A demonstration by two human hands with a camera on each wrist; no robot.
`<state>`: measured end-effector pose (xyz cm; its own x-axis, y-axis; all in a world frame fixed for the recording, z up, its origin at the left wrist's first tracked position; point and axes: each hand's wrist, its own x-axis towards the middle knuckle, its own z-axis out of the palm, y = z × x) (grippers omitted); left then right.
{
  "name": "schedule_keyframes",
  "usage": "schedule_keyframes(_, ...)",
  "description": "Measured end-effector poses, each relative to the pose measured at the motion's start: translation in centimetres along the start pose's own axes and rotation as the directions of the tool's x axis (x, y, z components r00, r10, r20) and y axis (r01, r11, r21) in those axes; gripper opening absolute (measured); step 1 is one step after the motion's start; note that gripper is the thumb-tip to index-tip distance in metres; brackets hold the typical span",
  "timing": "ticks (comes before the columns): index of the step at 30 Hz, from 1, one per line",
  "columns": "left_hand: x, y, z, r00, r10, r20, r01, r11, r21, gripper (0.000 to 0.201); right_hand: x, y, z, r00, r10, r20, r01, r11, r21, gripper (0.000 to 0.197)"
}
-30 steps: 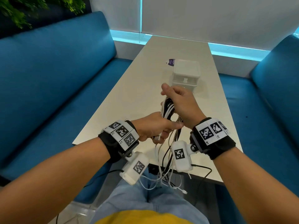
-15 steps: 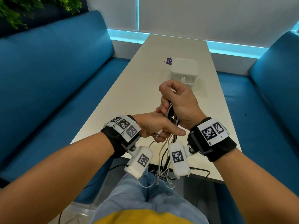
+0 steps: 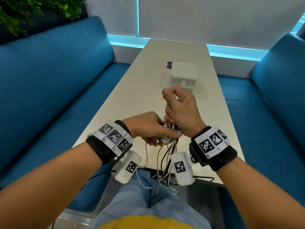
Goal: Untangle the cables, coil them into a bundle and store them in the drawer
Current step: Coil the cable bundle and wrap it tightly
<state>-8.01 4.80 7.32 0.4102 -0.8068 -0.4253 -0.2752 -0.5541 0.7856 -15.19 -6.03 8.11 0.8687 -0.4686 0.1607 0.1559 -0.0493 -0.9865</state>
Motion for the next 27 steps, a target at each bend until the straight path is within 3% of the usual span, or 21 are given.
schedule_keyframes(4, -0.6, 0.0, -1.4, 0.973, 0.090, -0.215, -0.070, 0.993, 0.096, 0.054, -0.2, -0.2, -0.8, 0.999, 0.042, -0.020, -0.041, 0.998, 0.046, 0.023)
schedule_keyframes(5, -0.5, 0.1, -1.6, 0.969, 0.133, -0.210, -0.106, 0.985, 0.134, 0.054, -0.3, -0.4, -0.8, 0.999, 0.041, -0.017, -0.040, 0.998, 0.058, 0.024)
schedule_keyframes(7, -0.4, 0.7, -1.2, 0.977, 0.195, -0.087, -0.181, 0.972, 0.151, 0.047, -0.2, -0.8, -0.4, 1.000, 0.023, -0.009, -0.023, 0.998, 0.063, 0.024)
schedule_keyframes(10, -0.4, 1.1, -0.1, 0.969, 0.226, 0.103, -0.217, 0.972, -0.087, 0.009, -0.2, -1.5, 0.4, 1.000, 0.005, 0.021, -0.007, 0.995, 0.095, 0.023)
schedule_keyframes(11, -0.2, 1.1, 0.0, 0.962, 0.246, 0.122, -0.223, 0.959, -0.173, 0.007, -0.1, -1.8, 0.6, 1.000, 0.002, 0.031, -0.005, 0.994, 0.105, 0.023)
schedule_keyframes(15, 0.5, 1.1, 0.4, 0.936, 0.319, 0.145, -0.258, 0.908, -0.330, 0.035, 0.1, -2.6, 1.0, 0.997, -0.002, 0.080, -0.010, 0.990, 0.142, 0.026)
schedule_keyframes(23, 0.0, 1.3, 0.9, 0.947, 0.313, 0.072, -0.277, 0.909, -0.311, 0.004, 0.6, -2.7, 1.8, 0.997, 0.011, 0.071, -0.015, 0.999, 0.053, 0.032)
schedule_keyframes(27, 0.0, 1.2, 1.1, 0.965, 0.258, 0.058, -0.232, 0.932, -0.280, 0.020, 0.7, -2.6, 1.8, 0.992, -0.018, 0.126, 0.031, 0.994, -0.100, 0.037)
